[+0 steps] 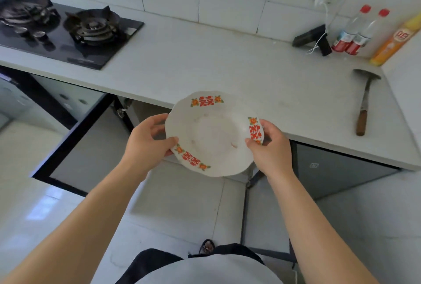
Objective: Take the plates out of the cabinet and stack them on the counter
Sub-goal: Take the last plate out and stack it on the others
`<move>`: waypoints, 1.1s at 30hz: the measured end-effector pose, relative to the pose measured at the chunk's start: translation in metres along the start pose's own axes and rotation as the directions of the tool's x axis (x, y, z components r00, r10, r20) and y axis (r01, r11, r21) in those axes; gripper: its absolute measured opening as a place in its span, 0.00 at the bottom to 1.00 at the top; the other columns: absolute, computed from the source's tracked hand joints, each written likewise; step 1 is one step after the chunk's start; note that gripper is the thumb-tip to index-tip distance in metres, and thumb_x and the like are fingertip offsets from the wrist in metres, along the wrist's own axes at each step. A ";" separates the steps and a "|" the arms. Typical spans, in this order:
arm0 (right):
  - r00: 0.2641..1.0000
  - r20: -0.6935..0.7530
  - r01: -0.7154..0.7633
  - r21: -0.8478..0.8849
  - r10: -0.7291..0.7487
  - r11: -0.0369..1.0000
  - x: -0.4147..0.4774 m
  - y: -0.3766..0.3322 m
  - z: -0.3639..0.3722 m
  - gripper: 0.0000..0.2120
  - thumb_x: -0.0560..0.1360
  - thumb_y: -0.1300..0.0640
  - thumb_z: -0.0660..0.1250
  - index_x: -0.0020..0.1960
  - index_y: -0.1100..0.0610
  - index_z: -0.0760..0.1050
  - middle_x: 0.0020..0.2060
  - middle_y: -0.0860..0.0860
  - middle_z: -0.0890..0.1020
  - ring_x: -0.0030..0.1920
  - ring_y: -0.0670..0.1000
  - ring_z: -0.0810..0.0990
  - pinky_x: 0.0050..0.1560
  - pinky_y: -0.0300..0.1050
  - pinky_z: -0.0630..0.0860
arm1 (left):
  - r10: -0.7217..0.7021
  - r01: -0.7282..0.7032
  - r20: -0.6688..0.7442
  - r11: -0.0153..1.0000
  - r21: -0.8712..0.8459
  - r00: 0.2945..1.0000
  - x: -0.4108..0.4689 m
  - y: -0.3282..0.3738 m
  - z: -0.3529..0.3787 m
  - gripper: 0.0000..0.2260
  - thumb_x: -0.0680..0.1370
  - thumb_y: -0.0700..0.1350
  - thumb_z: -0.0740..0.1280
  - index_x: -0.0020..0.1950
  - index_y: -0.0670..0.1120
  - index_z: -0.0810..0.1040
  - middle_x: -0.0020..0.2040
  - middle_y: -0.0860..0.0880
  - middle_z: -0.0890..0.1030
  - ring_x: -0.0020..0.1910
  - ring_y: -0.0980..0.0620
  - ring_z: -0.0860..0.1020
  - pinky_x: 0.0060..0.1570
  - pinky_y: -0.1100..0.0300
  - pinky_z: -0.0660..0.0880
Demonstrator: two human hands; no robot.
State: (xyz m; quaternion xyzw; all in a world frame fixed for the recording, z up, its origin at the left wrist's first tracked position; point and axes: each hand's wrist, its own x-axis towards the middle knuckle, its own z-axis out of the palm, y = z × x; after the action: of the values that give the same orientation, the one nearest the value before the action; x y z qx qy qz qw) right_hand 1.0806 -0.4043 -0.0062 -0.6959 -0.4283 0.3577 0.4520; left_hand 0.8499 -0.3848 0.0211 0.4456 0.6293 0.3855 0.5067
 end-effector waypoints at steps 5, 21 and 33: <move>0.995 0.063 0.078 -0.031 -0.076 0.996 -0.032 -0.025 0.023 0.19 0.72 0.63 0.69 0.53 0.42 0.69 0.42 0.34 0.76 0.46 0.38 0.77 0.46 0.36 0.73 | 0.008 -0.018 -0.083 0.993 -0.113 0.997 -0.030 -0.003 -0.041 0.19 0.73 0.32 0.67 0.60 0.51 0.74 0.50 0.54 0.82 0.46 0.53 0.82 0.36 0.61 0.81; 0.792 0.572 0.244 0.024 -0.213 0.969 -0.240 -0.103 0.254 0.21 0.71 0.58 0.72 0.62 0.49 0.72 0.52 0.44 0.80 0.52 0.47 0.80 0.52 0.50 0.81 | -0.142 -0.032 -0.545 0.954 -0.298 0.826 -0.216 -0.095 -0.326 0.19 0.73 0.33 0.67 0.62 0.48 0.75 0.51 0.52 0.83 0.46 0.54 0.82 0.33 0.67 0.78; 0.547 0.815 0.283 0.034 -0.191 0.958 -0.347 -0.118 0.384 0.23 0.72 0.60 0.71 0.65 0.52 0.71 0.51 0.46 0.80 0.40 0.45 0.82 0.33 0.39 0.79 | -0.320 -0.055 -0.736 0.899 -0.435 0.596 -0.317 -0.166 -0.436 0.19 0.73 0.33 0.68 0.62 0.47 0.75 0.50 0.51 0.84 0.42 0.55 0.84 0.34 0.65 0.79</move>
State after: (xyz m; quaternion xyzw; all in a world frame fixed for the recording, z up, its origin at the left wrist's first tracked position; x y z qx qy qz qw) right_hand 0.5779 -0.5731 0.0139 -0.4127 -0.6944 0.5491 0.2143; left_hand 0.4218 -0.7513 0.0416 0.0608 0.7228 0.6266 0.2850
